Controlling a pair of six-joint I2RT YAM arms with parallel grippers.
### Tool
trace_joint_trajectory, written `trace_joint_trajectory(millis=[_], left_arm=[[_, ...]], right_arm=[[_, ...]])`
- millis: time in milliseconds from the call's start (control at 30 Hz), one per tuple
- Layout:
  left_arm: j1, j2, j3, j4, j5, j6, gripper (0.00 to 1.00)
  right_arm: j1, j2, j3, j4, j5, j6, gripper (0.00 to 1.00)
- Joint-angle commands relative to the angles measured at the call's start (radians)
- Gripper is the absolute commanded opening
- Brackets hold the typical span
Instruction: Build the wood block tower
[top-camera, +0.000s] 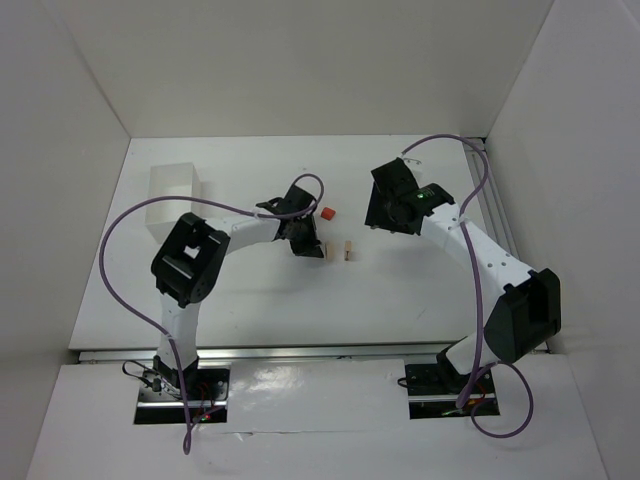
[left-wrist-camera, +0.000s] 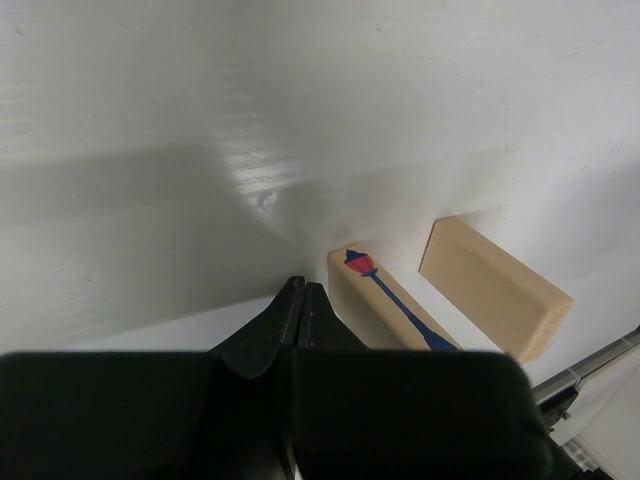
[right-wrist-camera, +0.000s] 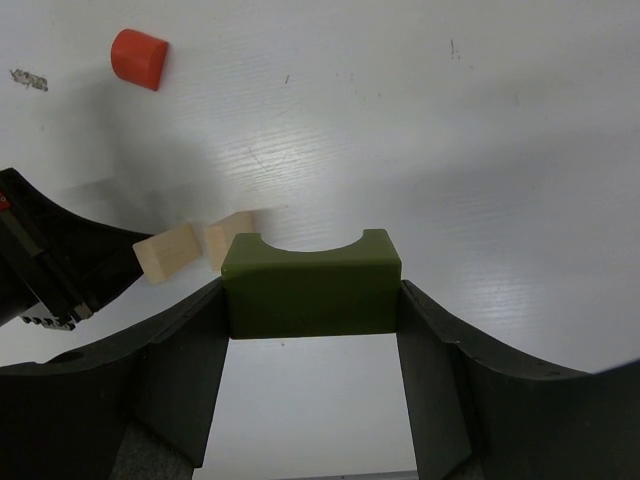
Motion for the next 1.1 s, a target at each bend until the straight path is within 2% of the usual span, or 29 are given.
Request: trace_joint_trajectory(millis=[0, 467, 1067], left_arm=[[0.018, -0.002, 0.019, -0.066, -0.047, 0.028, 0.00], [0.000, 0.058, 0.090, -0.055, -0.017, 0.037, 0.00], [0.000, 0.067, 0.090, -0.037, 0.005, 0.046, 0.00]], right_arm=[[0.008, -0.002, 0.002, 0.057, 0.001, -0.009, 0.51], [0.017, 0.008, 0.011, 0.057, 0.001, -0.009, 0.51], [0.046, 0.026, 0.011, 0.047, 0.001, -0.009, 0.51]])
